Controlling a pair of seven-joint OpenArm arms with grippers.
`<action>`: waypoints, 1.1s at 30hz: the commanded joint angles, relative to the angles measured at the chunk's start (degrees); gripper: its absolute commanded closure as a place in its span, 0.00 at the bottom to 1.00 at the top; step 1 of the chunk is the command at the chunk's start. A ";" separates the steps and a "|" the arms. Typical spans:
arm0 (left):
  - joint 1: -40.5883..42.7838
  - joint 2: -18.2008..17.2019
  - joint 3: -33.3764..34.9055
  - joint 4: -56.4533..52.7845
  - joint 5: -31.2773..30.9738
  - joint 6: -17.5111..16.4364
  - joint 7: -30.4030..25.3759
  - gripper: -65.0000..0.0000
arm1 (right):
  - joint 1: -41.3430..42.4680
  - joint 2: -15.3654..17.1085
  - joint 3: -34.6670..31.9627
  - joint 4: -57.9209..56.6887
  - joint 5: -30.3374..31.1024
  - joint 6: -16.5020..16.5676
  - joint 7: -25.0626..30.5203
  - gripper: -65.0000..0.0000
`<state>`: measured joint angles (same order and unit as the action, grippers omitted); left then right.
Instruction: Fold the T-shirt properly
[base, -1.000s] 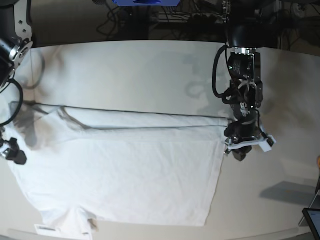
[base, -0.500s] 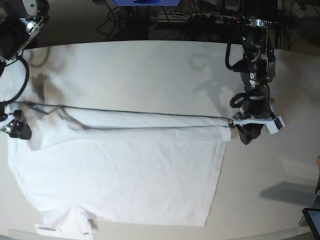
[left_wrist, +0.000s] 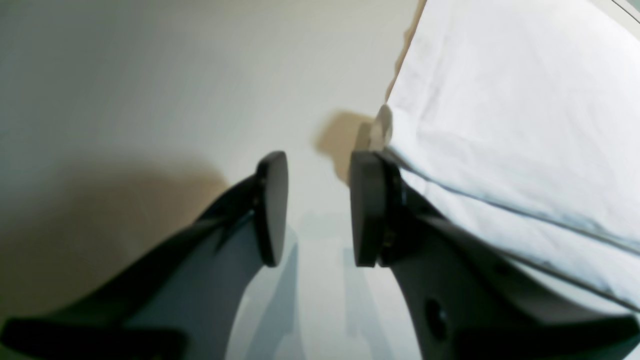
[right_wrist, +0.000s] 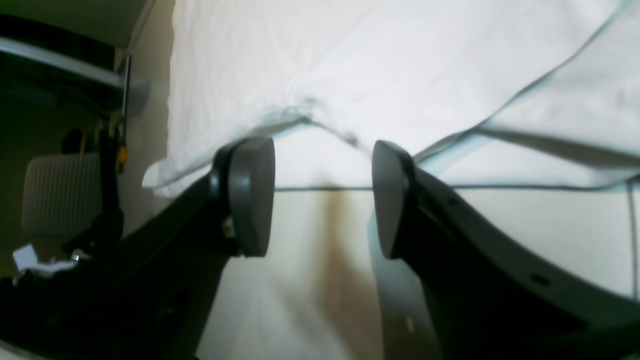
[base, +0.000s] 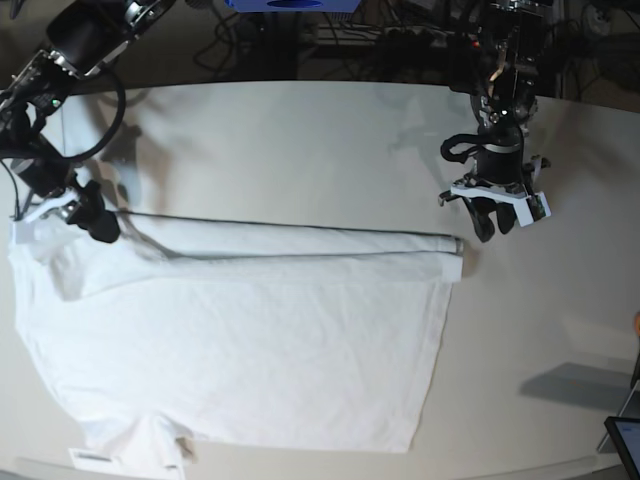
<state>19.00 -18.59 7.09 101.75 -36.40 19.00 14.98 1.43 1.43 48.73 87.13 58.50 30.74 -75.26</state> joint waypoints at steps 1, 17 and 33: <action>-0.32 -0.62 -0.19 1.06 0.49 -0.41 -1.58 0.68 | 0.90 0.63 -0.33 1.09 1.59 -0.02 0.93 0.54; 0.47 -0.71 -0.63 1.50 0.49 -0.41 -1.58 0.68 | -0.07 0.81 -0.42 -5.07 1.59 -1.95 3.31 0.54; 0.47 -0.53 -0.63 1.50 0.49 -0.41 -1.58 0.68 | 2.13 0.55 -0.42 -5.95 1.59 -1.95 3.31 0.54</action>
<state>19.68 -18.57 6.79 102.08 -36.40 19.05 15.00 2.72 1.54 48.45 80.66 58.70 28.60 -72.69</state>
